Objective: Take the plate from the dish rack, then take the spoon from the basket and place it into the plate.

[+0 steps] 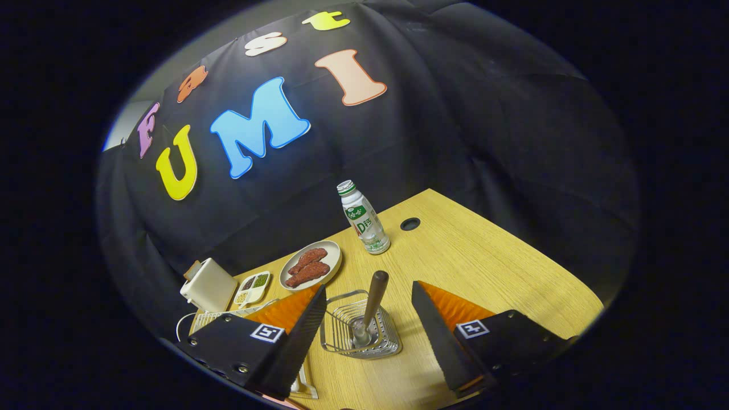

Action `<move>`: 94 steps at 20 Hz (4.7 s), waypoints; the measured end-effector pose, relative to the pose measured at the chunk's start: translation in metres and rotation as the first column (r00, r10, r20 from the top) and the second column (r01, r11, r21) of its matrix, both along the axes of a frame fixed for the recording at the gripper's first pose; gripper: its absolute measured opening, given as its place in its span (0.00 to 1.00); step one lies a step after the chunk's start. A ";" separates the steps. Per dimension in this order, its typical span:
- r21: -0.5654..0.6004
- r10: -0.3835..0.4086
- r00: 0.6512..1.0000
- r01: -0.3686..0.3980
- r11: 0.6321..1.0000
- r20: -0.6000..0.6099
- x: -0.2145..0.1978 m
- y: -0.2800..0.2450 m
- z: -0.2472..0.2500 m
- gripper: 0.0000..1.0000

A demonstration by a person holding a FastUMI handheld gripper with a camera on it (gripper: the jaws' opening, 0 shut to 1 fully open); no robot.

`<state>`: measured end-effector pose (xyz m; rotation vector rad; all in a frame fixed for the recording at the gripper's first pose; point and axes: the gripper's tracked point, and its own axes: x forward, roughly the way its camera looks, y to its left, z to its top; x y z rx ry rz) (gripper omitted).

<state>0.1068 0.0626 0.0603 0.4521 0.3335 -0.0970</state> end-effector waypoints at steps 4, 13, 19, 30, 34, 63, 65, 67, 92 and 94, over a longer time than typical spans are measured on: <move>-0.004 0.008 1.000 -0.008 1.000 0.000 0.018 0.003 -0.012 0.76; -0.007 -0.068 0.996 0.068 0.998 0.055 0.037 -0.007 -0.009 0.07; -0.111 -0.003 0.997 0.012 0.994 0.081 0.039 0.004 0.008 0.07; -0.232 0.095 0.975 -0.048 0.971 0.199 0.017 0.016 0.121 0.07; -0.282 0.170 0.959 -0.102 0.954 0.228 0.000 0.044 0.154 0.07; -0.361 0.775 0.632 -0.729 0.582 -0.026 -0.198 0.348 0.019 0.07; -0.379 0.782 0.622 -0.735 0.563 -0.044 -0.206 0.354 0.003 0.07; -0.402 0.793 0.607 -0.740 0.539 -0.052 -0.214 0.360 -0.008 0.07; -0.469 0.832 0.554 -0.743 0.477 -0.033 -0.250 0.346 -0.014 0.24; -0.468 0.826 0.563 -0.739 0.485 -0.034 -0.248 0.340 -0.012 0.36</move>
